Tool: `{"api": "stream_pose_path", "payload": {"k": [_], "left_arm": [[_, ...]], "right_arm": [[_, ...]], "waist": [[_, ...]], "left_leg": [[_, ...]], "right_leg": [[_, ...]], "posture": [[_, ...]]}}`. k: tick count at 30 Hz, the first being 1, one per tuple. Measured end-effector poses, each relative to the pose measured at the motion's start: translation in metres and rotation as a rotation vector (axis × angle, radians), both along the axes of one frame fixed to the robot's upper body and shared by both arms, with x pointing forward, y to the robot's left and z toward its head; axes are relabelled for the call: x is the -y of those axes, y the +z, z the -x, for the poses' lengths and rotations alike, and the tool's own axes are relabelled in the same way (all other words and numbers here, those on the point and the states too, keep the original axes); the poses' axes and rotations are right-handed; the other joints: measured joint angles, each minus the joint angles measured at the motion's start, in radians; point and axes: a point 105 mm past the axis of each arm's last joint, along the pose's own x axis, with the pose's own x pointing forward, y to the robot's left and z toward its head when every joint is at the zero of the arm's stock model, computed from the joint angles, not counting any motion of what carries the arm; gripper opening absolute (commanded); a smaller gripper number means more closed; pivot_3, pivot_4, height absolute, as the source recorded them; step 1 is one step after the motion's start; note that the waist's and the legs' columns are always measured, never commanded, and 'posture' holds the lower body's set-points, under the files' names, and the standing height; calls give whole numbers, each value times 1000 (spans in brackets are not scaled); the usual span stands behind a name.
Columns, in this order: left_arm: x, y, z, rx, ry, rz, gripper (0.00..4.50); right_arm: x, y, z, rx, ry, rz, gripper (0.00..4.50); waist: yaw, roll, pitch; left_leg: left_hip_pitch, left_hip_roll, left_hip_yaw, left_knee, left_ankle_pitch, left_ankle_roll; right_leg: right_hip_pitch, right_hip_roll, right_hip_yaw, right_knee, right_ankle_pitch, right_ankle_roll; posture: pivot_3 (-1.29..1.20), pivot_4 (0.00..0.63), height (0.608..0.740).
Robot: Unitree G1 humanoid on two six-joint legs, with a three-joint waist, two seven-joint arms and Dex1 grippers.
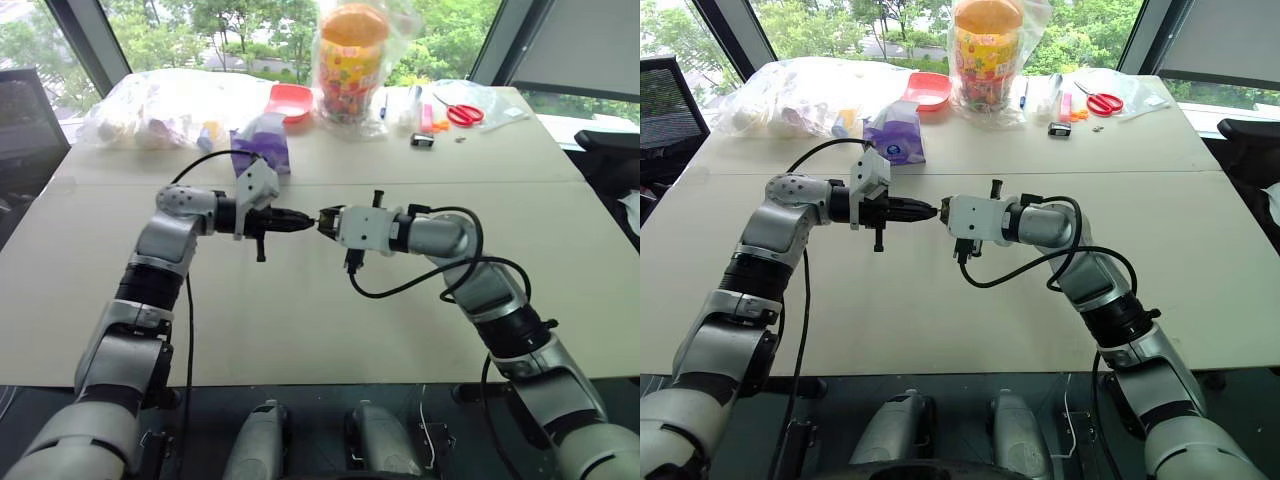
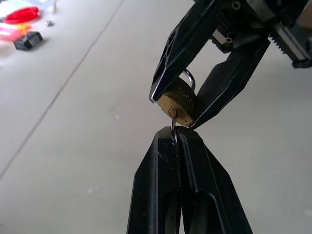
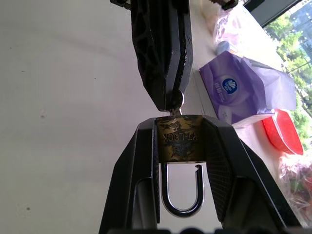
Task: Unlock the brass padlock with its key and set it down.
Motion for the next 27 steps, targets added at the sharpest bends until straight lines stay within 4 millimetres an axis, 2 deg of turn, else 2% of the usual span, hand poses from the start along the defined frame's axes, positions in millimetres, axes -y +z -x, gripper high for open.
{"api": "stream_pose_path", "payload": {"k": [1,3,7,13,18,21,23,27], "left_arm": [[-1,0,3,-61,-9,18,834],[2,-1,5,-130,-14,65,1629],[3,2,4,-200,9,136,1629],[12,11,-3,-191,29,195,1629],[15,9,-7,-203,36,216,1629],[18,10,-10,-209,40,226,857],[17,10,-11,-217,47,236,77],[18,9,-11,-223,43,240,40]], "right_arm": [[-1,2,0,10,0,-9,715],[2,7,-2,28,-17,-24,715],[1,10,-3,40,-21,-33,715],[2,14,-4,58,-30,-34,715],[3,13,-5,61,-39,-25,715],[1,13,-5,60,-33,-29,715],[1,13,-4,63,-32,-28,715],[1,13,-5,63,-33,-27,715]], "waist": [[1,0,0],[8,0,0],[7,0,0],[5,0,0],[5,0,0],[6,0,0],[6,0,0],[5,0,0]], "left_leg": [[0,0,0,0,0,0],[0,0,0,1,0,0],[0,0,0,1,0,0],[0,0,0,1,0,0],[0,0,-1,1,0,0],[0,0,0,1,0,0],[0,0,0,1,0,0],[0,0,-1,1,0,0]], "right_leg": [[0,0,0,0,0,0],[1,0,0,0,0,0],[1,-1,0,0,0,0],[1,-1,0,0,0,0],[1,-1,0,0,0,0],[1,-1,0,0,0,0],[1,-1,0,0,0,0],[1,-1,0,0,0,0]], "posture": [[0,150,740],[0,150,740],[0,150,740],[0,150,740],[0,150,740],[0,150,740],[0,150,740],[0,150,740]]}}
